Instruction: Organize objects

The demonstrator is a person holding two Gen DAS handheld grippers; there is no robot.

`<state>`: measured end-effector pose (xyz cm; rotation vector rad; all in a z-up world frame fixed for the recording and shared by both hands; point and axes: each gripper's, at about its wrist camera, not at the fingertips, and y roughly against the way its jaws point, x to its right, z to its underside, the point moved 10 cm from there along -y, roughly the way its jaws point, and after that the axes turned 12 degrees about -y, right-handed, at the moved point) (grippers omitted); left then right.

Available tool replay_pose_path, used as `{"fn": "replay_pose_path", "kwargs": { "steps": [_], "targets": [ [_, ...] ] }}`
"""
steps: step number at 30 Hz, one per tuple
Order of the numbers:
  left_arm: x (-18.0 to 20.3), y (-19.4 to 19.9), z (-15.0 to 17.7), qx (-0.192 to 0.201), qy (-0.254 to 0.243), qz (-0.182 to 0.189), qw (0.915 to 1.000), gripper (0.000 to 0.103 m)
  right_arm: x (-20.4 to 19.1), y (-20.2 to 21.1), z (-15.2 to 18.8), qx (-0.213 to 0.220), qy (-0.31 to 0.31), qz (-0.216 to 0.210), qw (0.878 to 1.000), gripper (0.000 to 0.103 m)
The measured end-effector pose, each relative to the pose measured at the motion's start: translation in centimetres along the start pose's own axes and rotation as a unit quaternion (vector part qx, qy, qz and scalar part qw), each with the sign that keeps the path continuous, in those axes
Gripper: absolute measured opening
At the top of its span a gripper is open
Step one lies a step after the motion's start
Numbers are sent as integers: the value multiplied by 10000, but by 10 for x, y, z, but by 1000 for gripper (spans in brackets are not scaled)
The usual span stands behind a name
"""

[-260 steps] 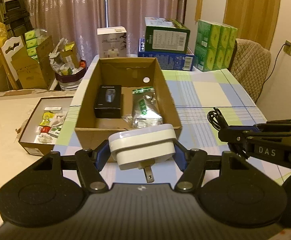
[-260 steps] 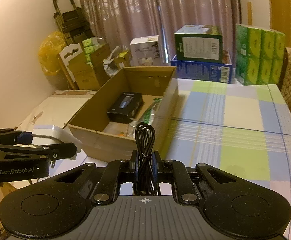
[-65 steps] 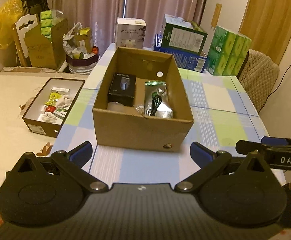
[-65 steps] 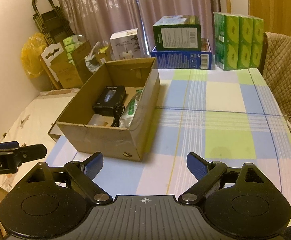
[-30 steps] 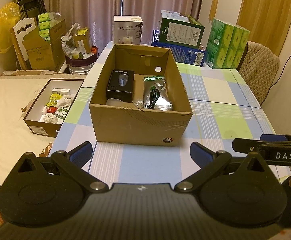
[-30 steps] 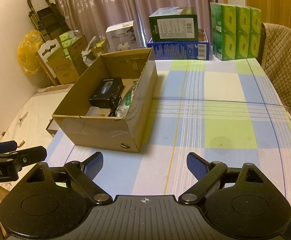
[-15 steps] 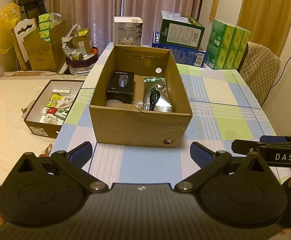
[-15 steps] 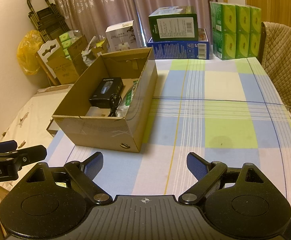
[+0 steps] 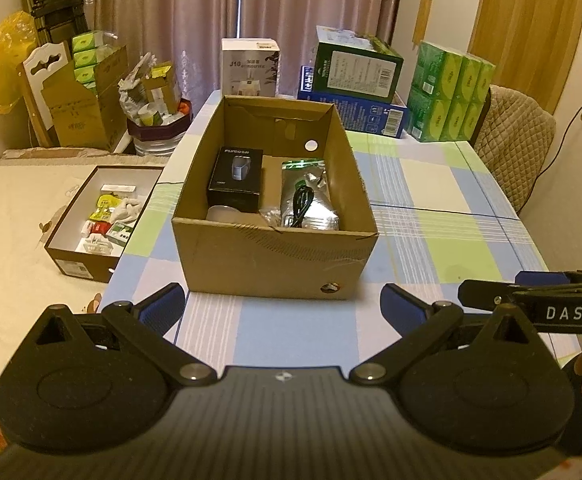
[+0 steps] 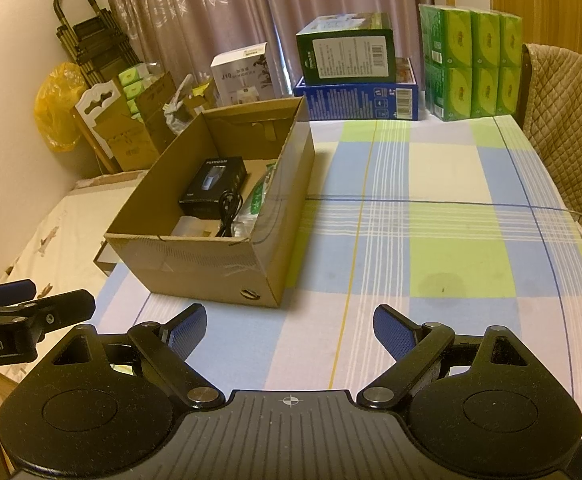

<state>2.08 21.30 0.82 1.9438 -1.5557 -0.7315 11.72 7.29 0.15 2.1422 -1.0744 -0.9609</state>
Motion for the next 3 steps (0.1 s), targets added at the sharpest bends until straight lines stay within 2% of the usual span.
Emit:
{"fn": "replay_pose_path", "kwargs": {
  "steps": [3],
  "targets": [
    [3, 1, -2, 57, -61, 38, 10000, 102, 0, 0, 0, 3, -5, 5, 10000, 88]
  ]
}}
